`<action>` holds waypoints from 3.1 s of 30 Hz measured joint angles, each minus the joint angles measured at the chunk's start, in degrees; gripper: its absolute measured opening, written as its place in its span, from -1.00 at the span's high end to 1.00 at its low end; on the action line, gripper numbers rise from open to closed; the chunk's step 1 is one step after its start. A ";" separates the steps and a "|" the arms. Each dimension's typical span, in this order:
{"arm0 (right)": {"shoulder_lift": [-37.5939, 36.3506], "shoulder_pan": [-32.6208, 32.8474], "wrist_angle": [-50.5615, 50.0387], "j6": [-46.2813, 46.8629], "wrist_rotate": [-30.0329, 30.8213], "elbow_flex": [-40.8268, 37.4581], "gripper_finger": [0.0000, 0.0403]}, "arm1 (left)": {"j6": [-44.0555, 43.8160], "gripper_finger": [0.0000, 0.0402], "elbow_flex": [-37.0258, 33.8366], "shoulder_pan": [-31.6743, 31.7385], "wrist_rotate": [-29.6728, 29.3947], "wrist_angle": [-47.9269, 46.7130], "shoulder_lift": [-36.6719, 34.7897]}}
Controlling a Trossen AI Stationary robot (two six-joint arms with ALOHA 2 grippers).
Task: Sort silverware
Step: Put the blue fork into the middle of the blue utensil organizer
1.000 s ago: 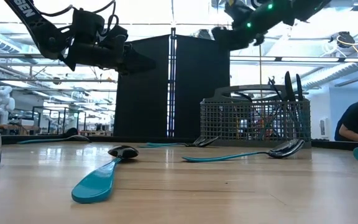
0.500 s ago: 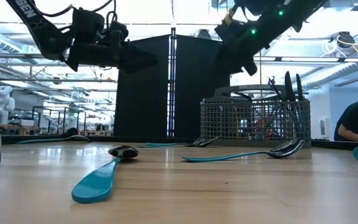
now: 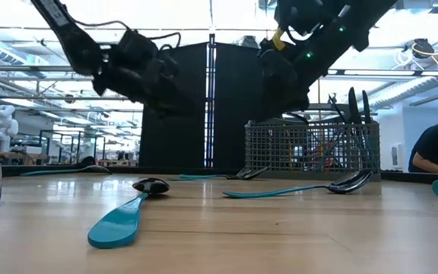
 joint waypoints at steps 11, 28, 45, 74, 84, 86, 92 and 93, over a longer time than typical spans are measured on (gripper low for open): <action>1.99 2.65 6.47 -16.31 -11.49 0.00 0.46 | -0.41 0.20 0.06 -15.99 -12.11 -35.49 -19.46; 1.93 10.56 17.06 -8.53 -10.96 0.00 0.46 | 16.31 0.20 0.07 -45.53 -18.03 -27.46 -14.15; 3.95 28.05 27.72 5.59 8.47 0.00 0.46 | 14.96 0.20 0.07 -60.53 -22.74 -11.50 4.80; 22.58 41.15 25.21 14.99 23.80 18.13 0.46 | 5.64 0.93 0.26 -62.47 -23.75 -10.24 14.27; 25.84 39.93 22.02 18.19 23.38 19.04 0.46 | 19.07 0.99 0.22 -62.40 -25.69 -13.01 11.66; 25.49 39.16 21.29 17.57 23.45 19.04 0.46 | 21.80 0.99 0.87 -62.33 -27.11 -15.13 10.22; 23.08 36.23 19.53 13.28 23.19 19.06 0.46 | 26.82 0.99 3.37 -62.33 -34.28 -22.62 4.92; 22.72 35.63 18.58 13.33 22.86 19.06 0.46 | 27.83 0.99 3.37 -62.35 -35.54 -23.59 3.91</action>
